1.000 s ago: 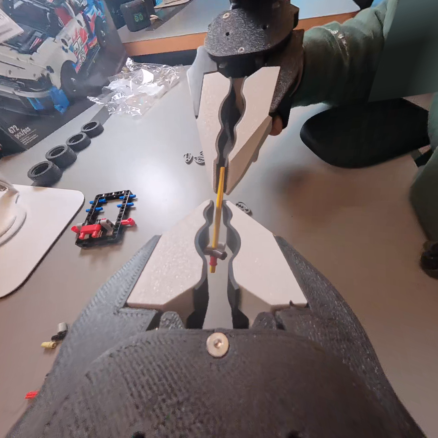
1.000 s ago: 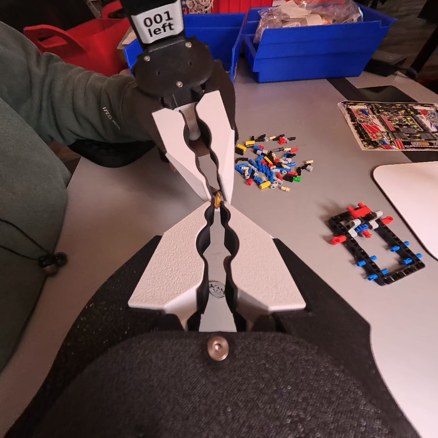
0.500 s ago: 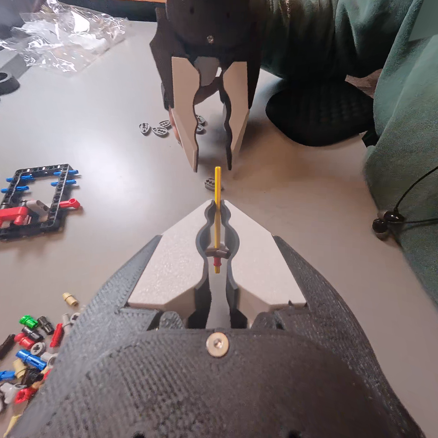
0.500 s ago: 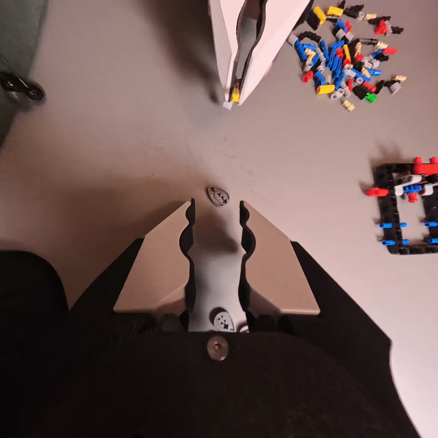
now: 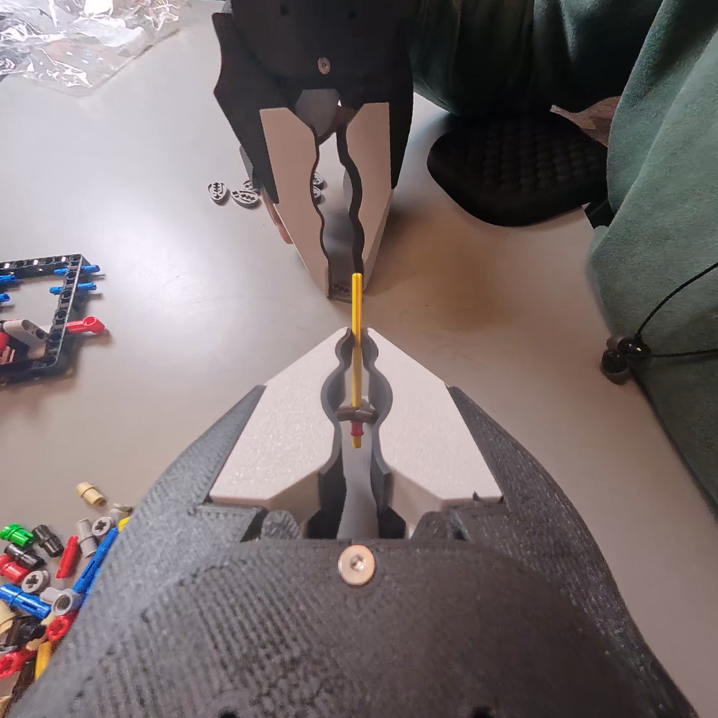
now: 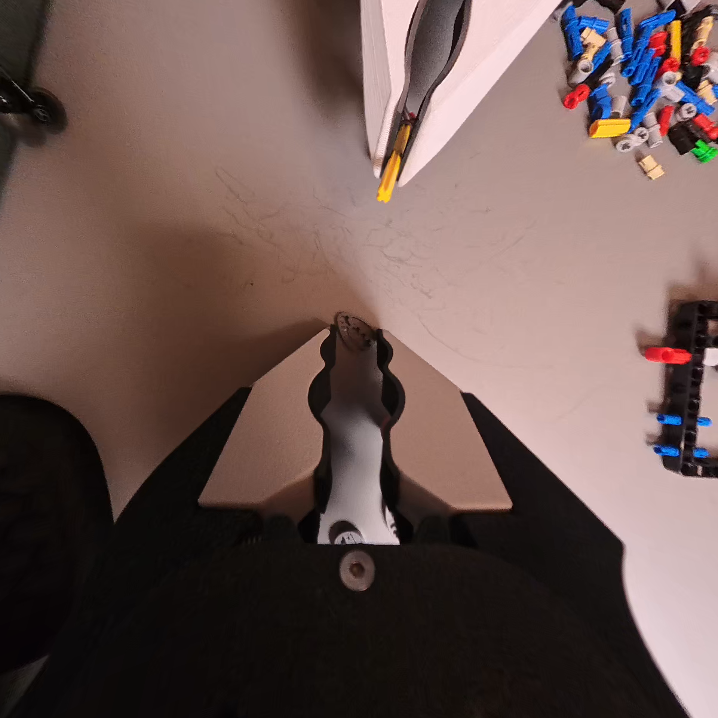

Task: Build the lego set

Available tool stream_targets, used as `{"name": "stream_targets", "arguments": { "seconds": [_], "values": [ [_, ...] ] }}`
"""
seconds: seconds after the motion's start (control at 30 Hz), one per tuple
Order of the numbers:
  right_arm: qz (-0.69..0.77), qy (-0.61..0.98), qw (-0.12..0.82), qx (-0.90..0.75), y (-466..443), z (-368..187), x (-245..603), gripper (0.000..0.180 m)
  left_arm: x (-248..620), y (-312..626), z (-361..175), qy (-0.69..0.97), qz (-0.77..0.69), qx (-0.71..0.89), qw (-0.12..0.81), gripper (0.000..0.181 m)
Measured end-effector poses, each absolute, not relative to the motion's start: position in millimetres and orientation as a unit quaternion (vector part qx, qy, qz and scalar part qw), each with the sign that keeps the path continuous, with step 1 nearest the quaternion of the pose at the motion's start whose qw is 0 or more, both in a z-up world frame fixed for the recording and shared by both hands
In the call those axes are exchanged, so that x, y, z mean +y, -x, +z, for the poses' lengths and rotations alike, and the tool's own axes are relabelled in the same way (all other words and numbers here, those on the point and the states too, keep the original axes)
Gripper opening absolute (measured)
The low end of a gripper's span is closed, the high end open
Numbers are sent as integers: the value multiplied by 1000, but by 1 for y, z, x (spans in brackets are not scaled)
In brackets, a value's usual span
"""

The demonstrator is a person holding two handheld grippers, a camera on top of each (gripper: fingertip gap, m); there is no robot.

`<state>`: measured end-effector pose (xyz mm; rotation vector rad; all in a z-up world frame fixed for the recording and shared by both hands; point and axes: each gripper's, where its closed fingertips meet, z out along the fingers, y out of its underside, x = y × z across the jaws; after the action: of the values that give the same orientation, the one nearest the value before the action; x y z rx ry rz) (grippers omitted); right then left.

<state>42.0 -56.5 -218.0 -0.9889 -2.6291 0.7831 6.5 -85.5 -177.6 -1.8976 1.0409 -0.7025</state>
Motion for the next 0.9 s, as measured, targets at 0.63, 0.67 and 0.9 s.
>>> {"name": "stream_targets", "arguments": {
  "seconds": [0.63,0.67,0.9],
  "values": [
    [688,322,176,-625,-34,-101,-71,15,-97,-37,-127,707,-537,268,373,3],
    [701,323,169,-614,-33,-99,-70,15,-96,-38,-121,700,-561,248,367,3],
    [751,338,84,-561,-31,-97,-64,15,-83,-36,-119,683,-645,131,317,2]
  ]
}}
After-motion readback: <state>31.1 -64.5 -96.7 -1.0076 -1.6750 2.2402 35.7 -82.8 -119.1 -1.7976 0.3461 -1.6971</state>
